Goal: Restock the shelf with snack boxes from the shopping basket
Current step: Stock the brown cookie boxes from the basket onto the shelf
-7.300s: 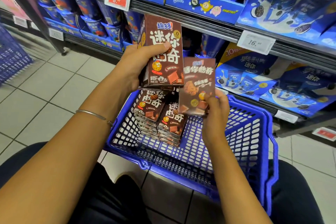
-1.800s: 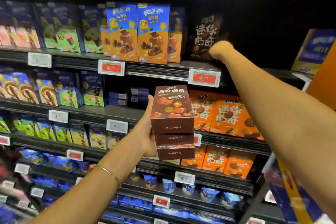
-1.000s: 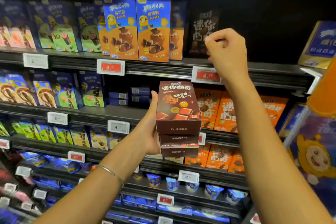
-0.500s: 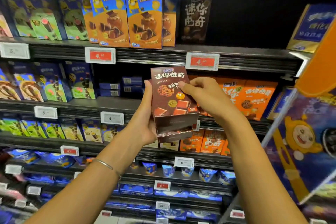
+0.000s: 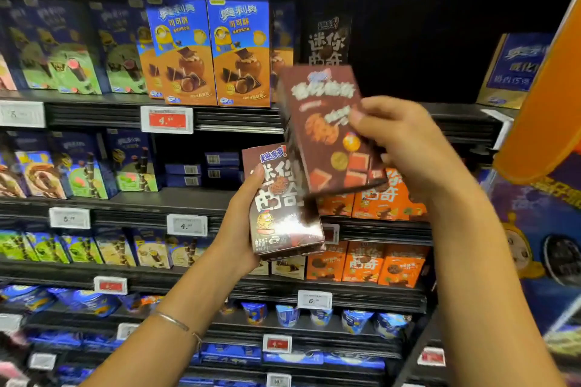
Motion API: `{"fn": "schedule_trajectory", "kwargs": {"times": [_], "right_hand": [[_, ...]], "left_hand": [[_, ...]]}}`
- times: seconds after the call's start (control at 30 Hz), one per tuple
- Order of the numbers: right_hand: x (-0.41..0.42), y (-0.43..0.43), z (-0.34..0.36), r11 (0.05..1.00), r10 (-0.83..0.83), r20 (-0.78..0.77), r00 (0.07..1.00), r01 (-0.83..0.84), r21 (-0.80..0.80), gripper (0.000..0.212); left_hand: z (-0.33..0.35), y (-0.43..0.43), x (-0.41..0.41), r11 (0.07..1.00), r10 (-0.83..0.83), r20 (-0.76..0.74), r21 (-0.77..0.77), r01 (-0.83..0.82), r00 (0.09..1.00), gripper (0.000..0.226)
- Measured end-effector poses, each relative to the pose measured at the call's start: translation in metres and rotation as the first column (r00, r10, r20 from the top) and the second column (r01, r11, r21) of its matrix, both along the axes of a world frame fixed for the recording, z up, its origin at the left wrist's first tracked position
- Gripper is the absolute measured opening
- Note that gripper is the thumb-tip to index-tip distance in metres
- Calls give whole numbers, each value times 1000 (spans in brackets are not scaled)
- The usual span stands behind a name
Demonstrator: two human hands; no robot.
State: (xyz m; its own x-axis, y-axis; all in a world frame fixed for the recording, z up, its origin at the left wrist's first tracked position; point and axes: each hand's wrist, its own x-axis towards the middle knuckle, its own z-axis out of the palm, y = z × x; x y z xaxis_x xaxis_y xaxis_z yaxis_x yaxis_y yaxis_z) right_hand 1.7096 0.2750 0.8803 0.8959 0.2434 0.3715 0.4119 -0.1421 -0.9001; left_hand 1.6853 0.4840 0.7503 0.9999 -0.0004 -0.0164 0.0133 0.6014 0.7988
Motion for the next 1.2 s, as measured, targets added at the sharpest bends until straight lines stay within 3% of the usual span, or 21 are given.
{"fn": "schedule_trajectory", "kwargs": {"times": [0.17, 0.27, 0.4, 0.53, 0.83, 1.07, 1.2], "right_hand": [[54, -18, 29, 946, -275, 117, 954, 247, 208, 19], [101, -23, 40, 895, -415, 147, 898, 375, 241, 24], [150, -22, 47, 813, -583, 181, 792, 572, 110, 39], [174, -19, 47, 699, -683, 249, 687, 713, -51, 33], [195, -8, 55, 593, -667, 279, 690, 719, -361, 33], [208, -11, 64, 616, -603, 239, 761, 635, -466, 77], [219, -9, 64, 630, -583, 238, 777, 617, -472, 88]], "left_hand": [[10, -5, 1, 998, 62, 48, 28, -63, 997, 33], [25, -10, 1, 995, 44, 105, 87, -53, 993, 30], [37, -16, 1, 987, -20, 162, 161, -6, 987, 26], [46, -15, 3, 990, -6, 218, 137, -24, 976, 37], [73, -20, 14, 989, 29, 299, 131, -71, 954, 34], [86, -23, 17, 989, 31, 291, 131, -72, 956, 32], [89, -24, 17, 988, 29, 313, 132, -74, 949, 32]]}}
